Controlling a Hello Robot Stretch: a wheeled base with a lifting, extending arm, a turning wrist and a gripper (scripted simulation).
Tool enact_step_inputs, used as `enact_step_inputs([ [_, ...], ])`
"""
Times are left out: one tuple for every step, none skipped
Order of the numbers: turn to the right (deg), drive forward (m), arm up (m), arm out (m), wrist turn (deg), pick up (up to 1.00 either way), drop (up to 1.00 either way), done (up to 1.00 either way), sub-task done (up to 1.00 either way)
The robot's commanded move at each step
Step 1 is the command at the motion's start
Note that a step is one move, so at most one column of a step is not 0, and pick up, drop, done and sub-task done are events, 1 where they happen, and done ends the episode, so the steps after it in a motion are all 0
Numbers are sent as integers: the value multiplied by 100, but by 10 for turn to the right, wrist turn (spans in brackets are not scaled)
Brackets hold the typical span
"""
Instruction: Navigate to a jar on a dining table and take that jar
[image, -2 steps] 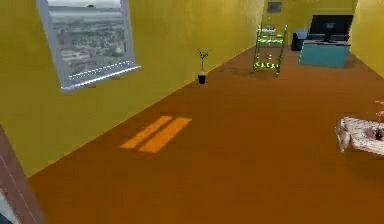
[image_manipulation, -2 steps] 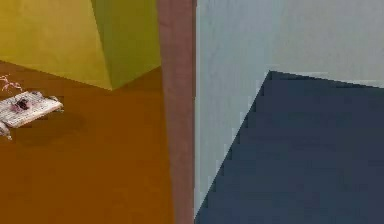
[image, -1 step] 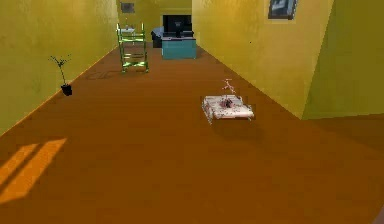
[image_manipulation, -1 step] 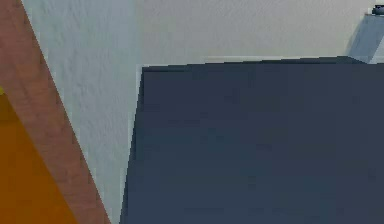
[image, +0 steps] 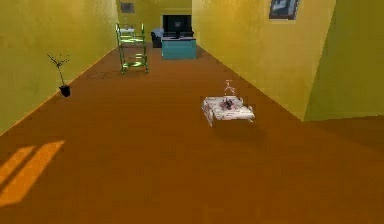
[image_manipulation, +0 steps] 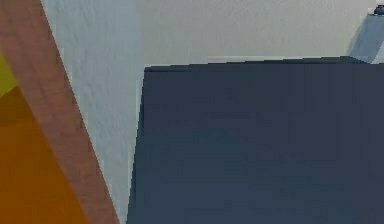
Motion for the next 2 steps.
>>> enact_step_inputs([
  [-60, 0, 0, 0, 0, 0, 0, 0, 0],
  [0, 100, 0, 0, 0, 0, 0, 0, 0],
])
